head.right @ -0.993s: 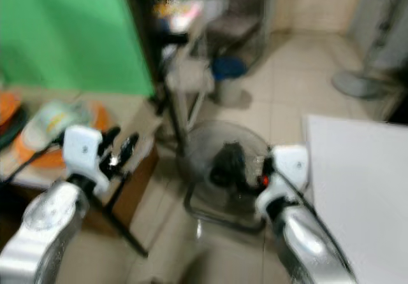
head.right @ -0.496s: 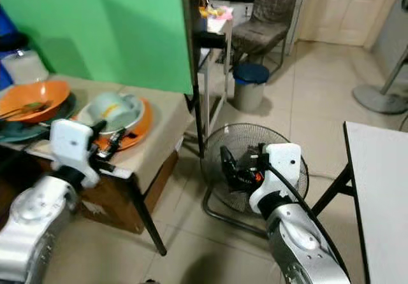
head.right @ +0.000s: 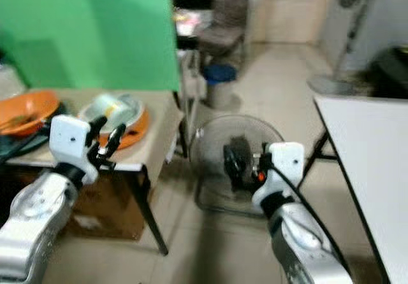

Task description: Setting the table

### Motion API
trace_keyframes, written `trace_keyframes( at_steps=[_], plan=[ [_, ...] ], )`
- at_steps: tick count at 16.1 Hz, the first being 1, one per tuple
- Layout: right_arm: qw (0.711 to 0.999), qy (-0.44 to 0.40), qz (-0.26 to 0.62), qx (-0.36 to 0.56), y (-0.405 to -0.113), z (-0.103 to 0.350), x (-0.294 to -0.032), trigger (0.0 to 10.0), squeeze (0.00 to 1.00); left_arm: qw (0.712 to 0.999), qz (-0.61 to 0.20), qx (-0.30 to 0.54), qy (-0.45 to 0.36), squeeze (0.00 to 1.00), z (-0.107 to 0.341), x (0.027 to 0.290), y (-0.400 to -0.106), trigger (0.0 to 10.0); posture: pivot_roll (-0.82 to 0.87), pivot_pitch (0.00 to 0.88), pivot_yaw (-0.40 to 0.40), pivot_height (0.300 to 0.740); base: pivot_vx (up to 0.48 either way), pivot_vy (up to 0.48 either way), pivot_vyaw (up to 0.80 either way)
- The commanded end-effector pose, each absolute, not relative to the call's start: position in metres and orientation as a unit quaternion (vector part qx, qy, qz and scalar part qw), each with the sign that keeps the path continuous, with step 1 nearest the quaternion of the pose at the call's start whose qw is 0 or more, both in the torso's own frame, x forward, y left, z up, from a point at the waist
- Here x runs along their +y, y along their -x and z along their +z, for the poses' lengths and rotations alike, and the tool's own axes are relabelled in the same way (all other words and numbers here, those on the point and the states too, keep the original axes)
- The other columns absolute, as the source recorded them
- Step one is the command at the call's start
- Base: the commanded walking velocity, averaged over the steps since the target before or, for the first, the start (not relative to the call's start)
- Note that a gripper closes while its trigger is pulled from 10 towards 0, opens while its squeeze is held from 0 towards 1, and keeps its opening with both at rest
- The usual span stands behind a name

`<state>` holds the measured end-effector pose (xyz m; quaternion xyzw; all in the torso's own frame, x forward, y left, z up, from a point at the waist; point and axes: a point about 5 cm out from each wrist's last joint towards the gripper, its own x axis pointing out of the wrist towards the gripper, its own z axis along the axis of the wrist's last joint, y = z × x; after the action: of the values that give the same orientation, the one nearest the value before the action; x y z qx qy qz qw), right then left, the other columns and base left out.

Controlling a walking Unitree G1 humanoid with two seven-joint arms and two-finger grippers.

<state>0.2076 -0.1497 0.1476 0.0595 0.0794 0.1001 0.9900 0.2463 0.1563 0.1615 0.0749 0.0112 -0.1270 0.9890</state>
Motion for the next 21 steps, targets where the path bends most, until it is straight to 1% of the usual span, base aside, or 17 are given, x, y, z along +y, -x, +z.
trace_keyframes(
  at_steps=[1,6,15,21],
  plan=[
    [0.991,-0.059,0.101,0.071,-0.209,0.151,-0.149,10.0,1.00,0.989,-0.122,0.011,-0.081,0.00,0.163,0.161,-0.247,10.0,0.06,0.000,0.072,0.740,0.000,0.319,-0.80],
    [0.990,-0.060,0.107,0.072,-0.210,0.151,-0.147,10.0,1.00,0.989,-0.119,0.012,-0.082,0.00,0.163,0.162,-0.247,10.0,0.06,0.000,0.068,0.740,0.000,0.320,-0.77],
    [0.989,-0.066,0.114,0.073,-0.211,0.150,-0.145,10.0,1.00,0.990,-0.110,0.006,-0.093,0.00,0.169,0.171,-0.247,10.0,0.08,0.000,0.054,0.740,0.000,0.324,0.00],
    [0.987,-0.067,0.123,0.074,-0.213,0.149,-0.142,10.0,1.00,0.990,-0.107,0.003,-0.094,0.00,0.170,0.172,-0.247,10.0,0.09,0.000,0.044,0.740,0.000,0.407,0.00]
  ],
)
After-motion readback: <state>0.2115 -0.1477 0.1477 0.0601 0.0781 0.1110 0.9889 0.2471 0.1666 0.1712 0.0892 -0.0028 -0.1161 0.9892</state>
